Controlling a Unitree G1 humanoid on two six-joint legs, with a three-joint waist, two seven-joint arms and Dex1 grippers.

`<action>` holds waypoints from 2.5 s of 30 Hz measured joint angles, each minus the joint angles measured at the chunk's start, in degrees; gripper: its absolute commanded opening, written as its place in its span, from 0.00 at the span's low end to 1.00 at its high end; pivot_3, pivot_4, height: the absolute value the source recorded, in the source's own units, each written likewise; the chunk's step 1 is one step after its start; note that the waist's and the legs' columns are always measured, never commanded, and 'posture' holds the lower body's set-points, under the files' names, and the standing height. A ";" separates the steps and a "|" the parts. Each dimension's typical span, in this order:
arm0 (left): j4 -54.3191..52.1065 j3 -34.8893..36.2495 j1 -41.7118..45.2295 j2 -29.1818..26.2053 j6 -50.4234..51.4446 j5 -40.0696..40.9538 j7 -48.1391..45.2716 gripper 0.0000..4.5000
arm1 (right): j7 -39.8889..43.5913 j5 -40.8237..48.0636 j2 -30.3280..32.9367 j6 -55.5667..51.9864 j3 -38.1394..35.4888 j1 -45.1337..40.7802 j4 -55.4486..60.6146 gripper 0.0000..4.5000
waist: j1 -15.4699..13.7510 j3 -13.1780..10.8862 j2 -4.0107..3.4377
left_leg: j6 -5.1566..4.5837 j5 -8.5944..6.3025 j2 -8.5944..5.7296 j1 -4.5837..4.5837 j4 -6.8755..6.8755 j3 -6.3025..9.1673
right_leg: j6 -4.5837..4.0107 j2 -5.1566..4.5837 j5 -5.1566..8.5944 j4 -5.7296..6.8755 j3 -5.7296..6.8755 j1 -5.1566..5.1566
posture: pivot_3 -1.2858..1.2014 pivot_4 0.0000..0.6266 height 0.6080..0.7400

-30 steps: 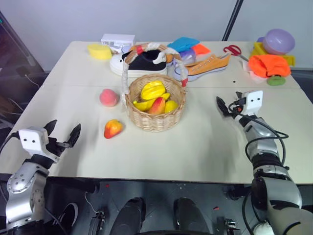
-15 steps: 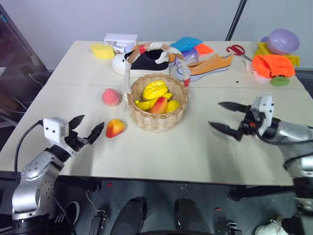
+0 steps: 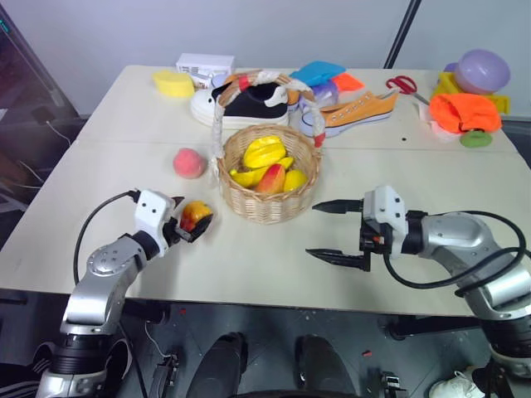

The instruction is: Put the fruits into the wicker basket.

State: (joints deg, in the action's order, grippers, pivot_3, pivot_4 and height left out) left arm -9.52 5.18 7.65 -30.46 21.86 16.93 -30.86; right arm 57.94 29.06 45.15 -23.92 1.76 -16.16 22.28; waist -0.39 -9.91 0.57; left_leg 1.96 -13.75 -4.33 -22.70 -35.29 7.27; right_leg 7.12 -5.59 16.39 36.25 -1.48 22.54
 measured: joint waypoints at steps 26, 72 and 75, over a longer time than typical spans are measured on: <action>-11.39 6.19 4.61 2.44 10.30 16.25 -2.65 0.52 | -3.30 -0.48 -5.60 0.02 -2.75 -2.55 -2.56 1.00 | -0.41 0.00 0.03 | 0.02 0.01 -0.01 -0.05 -0.07 0.11 | 0.02 0.00 -0.04 -0.01 0.11 -0.05 | 0.52 0.24 1.00; 31.31 8.07 29.10 6.30 -4.19 1.81 7.25 0.98 | -5.62 -6.22 -8.18 6.38 -1.21 -2.77 -3.55 1.00 | -0.31 0.02 0.09 | 0.41 0.26 -0.01 -0.70 -0.79 0.19 | 0.14 0.17 -0.34 0.15 0.15 0.38 | 0.52 0.24 1.00; 38.69 6.05 33.41 8.20 -6.26 0.55 5.91 0.98 | -6.28 -6.32 -8.35 6.05 -0.91 -2.75 -2.61 1.00 | -0.16 0.01 0.10 | 0.41 0.27 -0.03 -0.72 -0.83 0.17 | 0.16 0.16 -0.35 0.20 0.14 0.41 | 0.52 0.24 1.00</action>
State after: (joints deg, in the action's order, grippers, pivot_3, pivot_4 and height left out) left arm 29.18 11.24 41.06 -22.25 15.60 17.48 -24.95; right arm 51.66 22.73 36.80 -17.86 0.85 -18.91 19.67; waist -0.55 -9.90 0.67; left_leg 2.37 -13.49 -4.37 -23.42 -36.12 7.44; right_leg 7.29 -5.43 16.03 36.45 -1.34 22.95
